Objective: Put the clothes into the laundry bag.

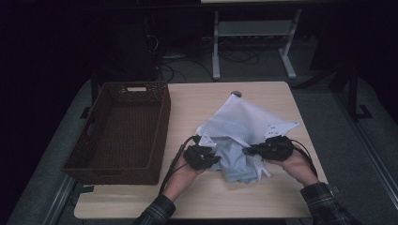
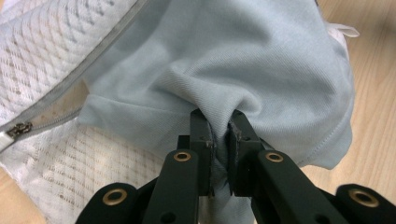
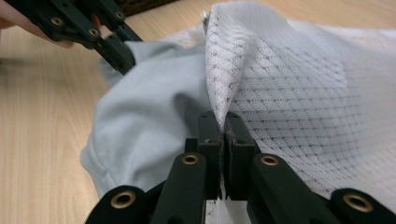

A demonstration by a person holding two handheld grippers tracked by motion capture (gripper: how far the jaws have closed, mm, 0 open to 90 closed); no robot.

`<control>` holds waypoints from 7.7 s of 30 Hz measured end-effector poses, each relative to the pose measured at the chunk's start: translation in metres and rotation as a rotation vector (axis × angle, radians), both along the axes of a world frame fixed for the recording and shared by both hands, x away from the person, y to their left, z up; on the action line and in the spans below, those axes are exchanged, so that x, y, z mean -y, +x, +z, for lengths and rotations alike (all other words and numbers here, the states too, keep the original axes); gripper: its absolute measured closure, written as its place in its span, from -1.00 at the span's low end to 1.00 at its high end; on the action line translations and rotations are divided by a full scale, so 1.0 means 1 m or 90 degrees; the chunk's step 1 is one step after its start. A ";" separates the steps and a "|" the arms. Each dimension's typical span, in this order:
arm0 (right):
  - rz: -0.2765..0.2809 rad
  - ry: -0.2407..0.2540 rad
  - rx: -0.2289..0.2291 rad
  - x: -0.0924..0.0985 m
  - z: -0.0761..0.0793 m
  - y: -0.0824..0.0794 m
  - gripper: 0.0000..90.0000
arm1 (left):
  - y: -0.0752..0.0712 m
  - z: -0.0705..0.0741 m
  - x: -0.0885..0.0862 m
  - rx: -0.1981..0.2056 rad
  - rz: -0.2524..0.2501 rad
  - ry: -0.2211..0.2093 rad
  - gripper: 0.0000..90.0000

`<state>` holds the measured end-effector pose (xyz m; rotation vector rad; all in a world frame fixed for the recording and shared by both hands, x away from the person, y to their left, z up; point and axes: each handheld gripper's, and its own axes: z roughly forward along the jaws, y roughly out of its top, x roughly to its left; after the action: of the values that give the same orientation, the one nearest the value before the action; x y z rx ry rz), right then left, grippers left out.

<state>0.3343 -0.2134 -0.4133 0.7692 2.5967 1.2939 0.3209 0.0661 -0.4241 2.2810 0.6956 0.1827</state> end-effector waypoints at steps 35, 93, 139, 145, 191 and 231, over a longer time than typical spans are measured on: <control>0.059 0.036 0.026 0.001 0.013 -0.006 0.94 | 0.054 0.008 0.047 0.016 0.051 -0.067 0.84; 0.054 0.041 0.020 0.003 0.010 -0.003 0.94 | 0.147 -0.040 0.038 0.008 0.089 0.052 0.54; -0.084 0.058 -0.001 0.042 0.011 0.006 0.40 | -0.012 -0.024 -0.044 -0.060 0.080 -0.031 0.96; -0.062 0.053 -0.005 0.027 0.019 -0.015 0.14 | -0.013 -0.024 -0.045 -0.061 0.072 -0.024 0.96; 0.023 -0.156 0.049 -0.106 -0.049 -0.057 0.57 | -0.013 -0.036 -0.041 -0.072 0.065 0.018 0.97; -0.073 -0.076 0.006 -0.089 -0.035 -0.003 0.78 | -0.021 -0.033 -0.028 -0.080 0.010 -0.002 0.97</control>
<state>0.3314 -0.1245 -0.4485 0.8736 2.5530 1.0974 0.2999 0.0937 -0.4569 2.2992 0.7770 0.0457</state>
